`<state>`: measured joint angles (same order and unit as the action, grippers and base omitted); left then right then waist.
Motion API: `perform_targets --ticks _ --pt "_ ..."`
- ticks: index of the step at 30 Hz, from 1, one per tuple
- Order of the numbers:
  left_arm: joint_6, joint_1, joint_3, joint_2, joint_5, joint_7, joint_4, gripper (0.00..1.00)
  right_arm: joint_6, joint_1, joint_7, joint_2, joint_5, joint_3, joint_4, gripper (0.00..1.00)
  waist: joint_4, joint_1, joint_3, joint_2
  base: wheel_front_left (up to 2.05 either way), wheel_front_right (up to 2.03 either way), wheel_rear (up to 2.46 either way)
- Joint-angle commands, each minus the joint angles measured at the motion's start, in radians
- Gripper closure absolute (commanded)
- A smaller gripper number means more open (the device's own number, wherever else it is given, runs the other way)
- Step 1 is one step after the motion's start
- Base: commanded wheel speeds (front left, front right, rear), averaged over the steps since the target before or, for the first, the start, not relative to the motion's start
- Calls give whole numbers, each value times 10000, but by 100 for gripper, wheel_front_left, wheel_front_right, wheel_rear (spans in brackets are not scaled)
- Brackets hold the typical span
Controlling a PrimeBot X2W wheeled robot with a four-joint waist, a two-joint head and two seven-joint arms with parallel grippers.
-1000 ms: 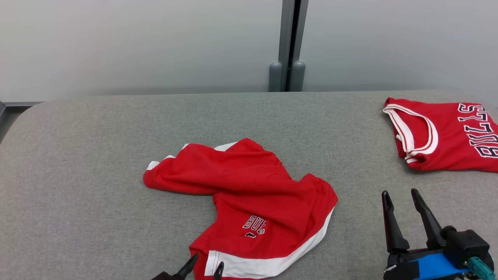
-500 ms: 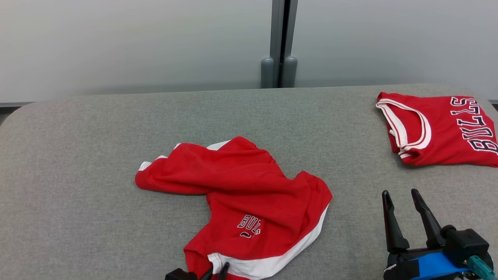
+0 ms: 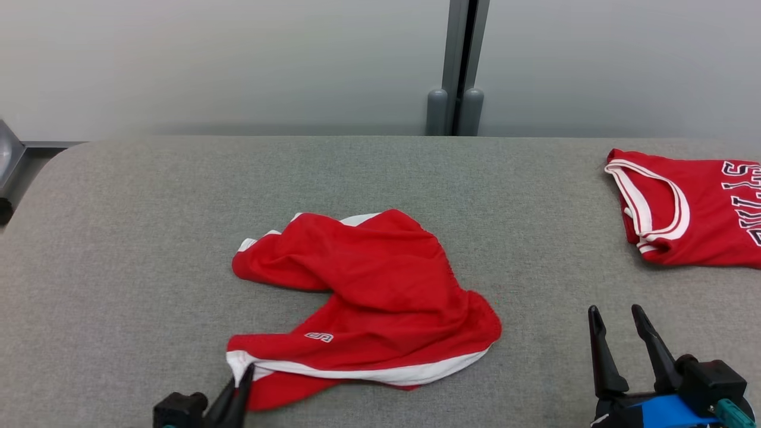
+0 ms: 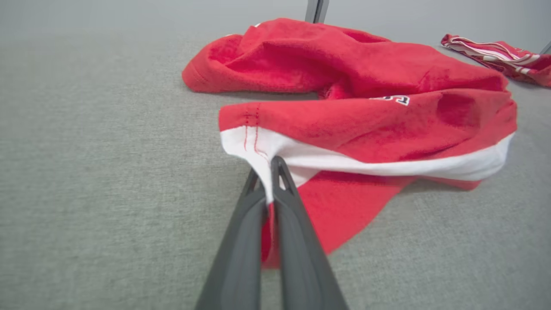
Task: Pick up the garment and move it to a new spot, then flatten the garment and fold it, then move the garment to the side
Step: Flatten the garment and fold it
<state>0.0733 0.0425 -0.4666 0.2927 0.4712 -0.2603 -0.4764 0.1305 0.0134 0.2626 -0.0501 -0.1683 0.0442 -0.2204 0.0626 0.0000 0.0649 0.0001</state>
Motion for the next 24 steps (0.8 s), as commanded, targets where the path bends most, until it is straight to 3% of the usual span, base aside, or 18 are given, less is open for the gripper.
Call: perform_targets --ticks 1,6,9,11,12,18,24 --pt "-100 -93 179 167 -62 -59 165 100 5 132 28 -10 -23 17 -57 0 35 0 4 -1 0 0 0" --pt "-478 -632 939 737 -290 -55 807 100 5 226 28 -12 -100 80 -245 0 123 0 -12 -1 0 0 0" --pt "-511 -948 1180 695 -140 -56 838 100 5 303 28 -12 -114 118 -351 0 177 0 -61 -1 0 0 0" --pt "-399 -983 1194 618 -112 -57 865 19 4 363 28 -12 -118 82 -421 0 208 0 -116 -1 0 0 0" --pt "-409 -1008 1196 594 -166 -57 886 0 5 382 28 -12 -127 51 -452 0 221 0 -150 -1 0 0 0" --pt "-513 -1317 1964 170 -619 -58 1984 0 5 474 28 -13 -176 21 -508 0 358 0 -440 -1 0 0 0" --pt "-243 -1621 3238 -609 -1356 -59 3521 0 5 479 28 -13 -113 -140 -544 0 527 0 -565 -1 0 0 0"
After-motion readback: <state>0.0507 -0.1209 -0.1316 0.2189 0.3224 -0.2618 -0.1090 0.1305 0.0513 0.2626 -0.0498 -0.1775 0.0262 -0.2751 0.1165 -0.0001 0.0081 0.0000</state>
